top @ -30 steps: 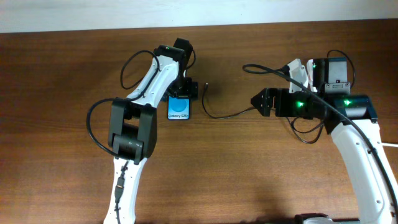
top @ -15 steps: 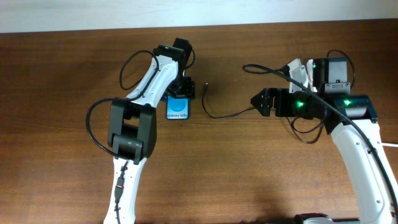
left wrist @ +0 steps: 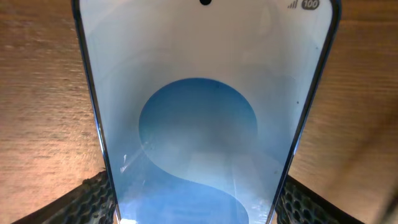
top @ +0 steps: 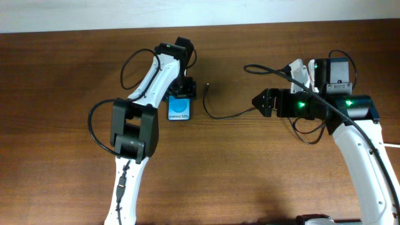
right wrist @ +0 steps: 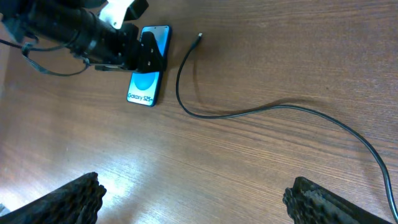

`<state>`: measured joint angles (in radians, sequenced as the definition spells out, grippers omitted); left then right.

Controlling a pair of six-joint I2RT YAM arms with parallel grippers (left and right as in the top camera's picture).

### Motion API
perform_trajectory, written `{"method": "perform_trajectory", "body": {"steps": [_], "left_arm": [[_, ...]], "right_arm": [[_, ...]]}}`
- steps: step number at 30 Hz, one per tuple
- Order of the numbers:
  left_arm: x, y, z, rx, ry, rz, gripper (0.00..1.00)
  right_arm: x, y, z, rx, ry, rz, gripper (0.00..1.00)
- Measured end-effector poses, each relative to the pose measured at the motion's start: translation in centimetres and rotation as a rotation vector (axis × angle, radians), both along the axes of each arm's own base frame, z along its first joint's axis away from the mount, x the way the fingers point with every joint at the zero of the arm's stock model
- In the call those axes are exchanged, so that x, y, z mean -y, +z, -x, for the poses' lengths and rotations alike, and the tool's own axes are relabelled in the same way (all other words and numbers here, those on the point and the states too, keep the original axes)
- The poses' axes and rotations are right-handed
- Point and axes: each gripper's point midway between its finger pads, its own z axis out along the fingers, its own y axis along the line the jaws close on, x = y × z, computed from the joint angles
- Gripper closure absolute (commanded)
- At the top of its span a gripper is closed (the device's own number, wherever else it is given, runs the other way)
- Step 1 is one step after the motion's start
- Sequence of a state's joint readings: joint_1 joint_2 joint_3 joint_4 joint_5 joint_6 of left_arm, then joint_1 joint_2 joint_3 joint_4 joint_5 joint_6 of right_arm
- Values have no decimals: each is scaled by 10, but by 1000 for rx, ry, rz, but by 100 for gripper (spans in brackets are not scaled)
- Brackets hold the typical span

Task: Plug charger to phone and switch on socket
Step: 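Lift the phone with the left gripper and tilt it toward the right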

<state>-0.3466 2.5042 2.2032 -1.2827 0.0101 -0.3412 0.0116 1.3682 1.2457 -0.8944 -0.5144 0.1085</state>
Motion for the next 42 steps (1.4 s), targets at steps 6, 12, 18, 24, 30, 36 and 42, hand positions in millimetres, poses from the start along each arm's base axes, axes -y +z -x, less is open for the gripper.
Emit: {"method": "perform_trajectory", "body": {"steps": [6, 12, 18, 24, 30, 36, 42], "left_arm": [[8, 43, -20, 80, 0, 34, 43], [7, 72, -29, 126, 11, 62, 100], [3, 77, -30, 72, 142, 207, 100], [-10, 82, -15, -92, 443, 319, 100], [-2, 103, 2, -295, 608, 523, 100], [21, 133, 2, -413, 634, 762, 100], [41, 166, 3, -521, 637, 972, 100]], "right_arm": [[0, 0, 0, 0, -1, 0, 2], [0, 0, 0, 0, 0, 0, 2], [0, 0, -1, 2, -1, 0, 2], [0, -3, -6, -11, -28, -17, 2], [0, 1, -12, -3, -59, -38, 2], [0, 2, -14, -5, -75, -49, 2], [0, 3, -15, -6, -87, -57, 2]]}}
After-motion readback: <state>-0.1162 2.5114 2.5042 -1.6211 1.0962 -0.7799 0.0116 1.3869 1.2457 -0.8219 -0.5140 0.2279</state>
